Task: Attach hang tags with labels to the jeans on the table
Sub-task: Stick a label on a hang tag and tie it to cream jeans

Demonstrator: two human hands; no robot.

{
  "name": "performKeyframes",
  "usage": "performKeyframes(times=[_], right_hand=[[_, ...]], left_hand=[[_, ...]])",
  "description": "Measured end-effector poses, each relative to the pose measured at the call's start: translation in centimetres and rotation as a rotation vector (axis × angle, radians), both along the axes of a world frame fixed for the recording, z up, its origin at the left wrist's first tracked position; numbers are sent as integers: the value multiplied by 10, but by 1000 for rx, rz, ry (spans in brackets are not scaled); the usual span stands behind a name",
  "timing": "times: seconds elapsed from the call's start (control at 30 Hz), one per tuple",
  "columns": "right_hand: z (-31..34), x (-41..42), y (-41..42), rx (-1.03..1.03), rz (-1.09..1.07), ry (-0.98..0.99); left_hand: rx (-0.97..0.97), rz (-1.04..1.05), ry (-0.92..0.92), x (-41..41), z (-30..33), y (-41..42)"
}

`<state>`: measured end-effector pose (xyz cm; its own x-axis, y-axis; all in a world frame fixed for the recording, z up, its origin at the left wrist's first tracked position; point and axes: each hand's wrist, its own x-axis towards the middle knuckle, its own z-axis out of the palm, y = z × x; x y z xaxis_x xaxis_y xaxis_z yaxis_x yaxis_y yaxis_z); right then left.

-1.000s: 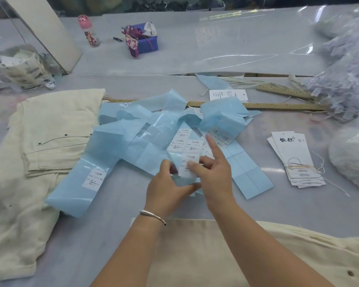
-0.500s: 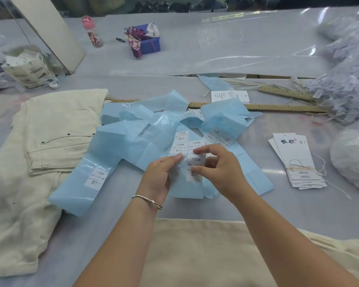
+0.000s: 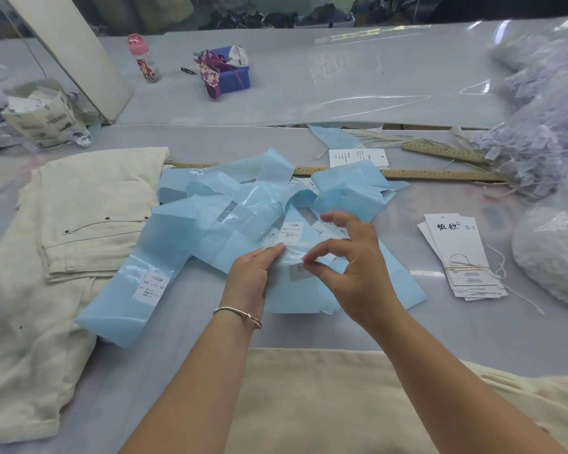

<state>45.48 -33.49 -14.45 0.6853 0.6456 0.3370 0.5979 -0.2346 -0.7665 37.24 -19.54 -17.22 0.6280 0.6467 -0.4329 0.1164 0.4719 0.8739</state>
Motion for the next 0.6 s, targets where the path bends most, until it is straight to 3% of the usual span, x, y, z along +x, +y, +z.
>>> performKeyframes(times=[0.1,0.2,0.3,0.4,0.47,0.6], right_hand=[[8,-11,-16,116,86,91],[11,-11,-35,303,120,492],[13,-6,-54,447,70,796],[16,0,-69,426,-22,853],[18,5,-78,362,-71,842],[22,11,-98,301,-112,792]], left_hand=[[-20,58,67,4,0,6],[-51,110,81,5,-5,5],[126,152,201,5,-8,2],[644,112,409,2,-2,-12],[942,33,305,0,10,-32],[952,-346,88,7,32,-78]])
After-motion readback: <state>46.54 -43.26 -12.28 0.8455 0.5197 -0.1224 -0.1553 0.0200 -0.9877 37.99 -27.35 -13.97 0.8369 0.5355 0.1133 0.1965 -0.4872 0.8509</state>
